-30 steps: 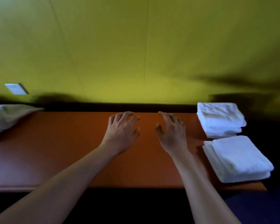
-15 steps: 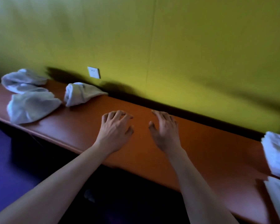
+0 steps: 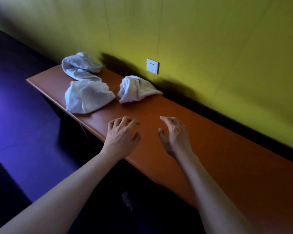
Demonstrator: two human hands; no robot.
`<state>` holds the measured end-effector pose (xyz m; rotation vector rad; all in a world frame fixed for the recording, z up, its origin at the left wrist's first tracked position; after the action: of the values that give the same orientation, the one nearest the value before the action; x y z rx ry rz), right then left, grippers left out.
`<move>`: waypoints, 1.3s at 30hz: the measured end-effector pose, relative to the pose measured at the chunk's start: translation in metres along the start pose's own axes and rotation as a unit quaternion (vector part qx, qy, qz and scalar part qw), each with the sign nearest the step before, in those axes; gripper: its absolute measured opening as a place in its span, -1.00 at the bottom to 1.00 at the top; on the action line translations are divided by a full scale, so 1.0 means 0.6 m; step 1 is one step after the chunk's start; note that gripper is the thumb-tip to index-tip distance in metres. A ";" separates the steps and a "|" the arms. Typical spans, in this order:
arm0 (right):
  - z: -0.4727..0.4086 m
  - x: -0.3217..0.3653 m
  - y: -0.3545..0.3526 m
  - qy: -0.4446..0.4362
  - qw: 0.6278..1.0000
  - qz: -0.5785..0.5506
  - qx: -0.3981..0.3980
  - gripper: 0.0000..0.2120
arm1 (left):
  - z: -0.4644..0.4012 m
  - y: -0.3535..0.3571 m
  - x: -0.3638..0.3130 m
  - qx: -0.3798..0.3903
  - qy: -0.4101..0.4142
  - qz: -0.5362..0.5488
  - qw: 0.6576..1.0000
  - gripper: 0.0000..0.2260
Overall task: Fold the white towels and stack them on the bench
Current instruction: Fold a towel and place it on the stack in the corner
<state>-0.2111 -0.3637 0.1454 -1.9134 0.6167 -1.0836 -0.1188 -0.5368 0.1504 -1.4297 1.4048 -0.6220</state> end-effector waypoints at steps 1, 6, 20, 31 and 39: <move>-0.015 0.005 0.022 -0.003 1.000 0.002 0.007 -0.57 | -0.009 0.012 0.022 -0.001 -0.005 -0.001 1.000 -0.63; -0.094 0.011 0.138 -0.012 0.998 0.020 0.053 -0.56 | -0.072 0.093 0.117 0.015 -0.021 -0.005 1.000 -0.62; -0.237 -0.071 0.286 0.021 0.994 0.056 0.089 -0.53 | -0.361 0.288 0.240 0.042 -0.081 0.048 0.995 -0.23; -0.178 -0.128 0.227 0.052 0.996 0.040 0.061 -0.55 | -0.254 0.318 0.161 0.051 -0.030 0.171 0.983 -0.46; -0.036 -0.132 0.131 0.071 0.992 0.081 0.061 -0.55 | -0.017 0.261 0.008 0.099 0.031 0.223 0.969 -0.51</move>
<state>-0.2711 -0.3565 0.0488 -1.6622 0.7538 -1.1338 -0.1940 -0.5179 0.0137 -0.9012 1.5988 -0.4987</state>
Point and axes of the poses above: each hand's wrist, its own z-axis away from the middle knuckle, its own y-axis out of the palm, x = y × z, the point moved 6 cm from there along -z, towards the middle knuckle, and after that the axes turned 6 degrees about -x, right-handed, at the moved point
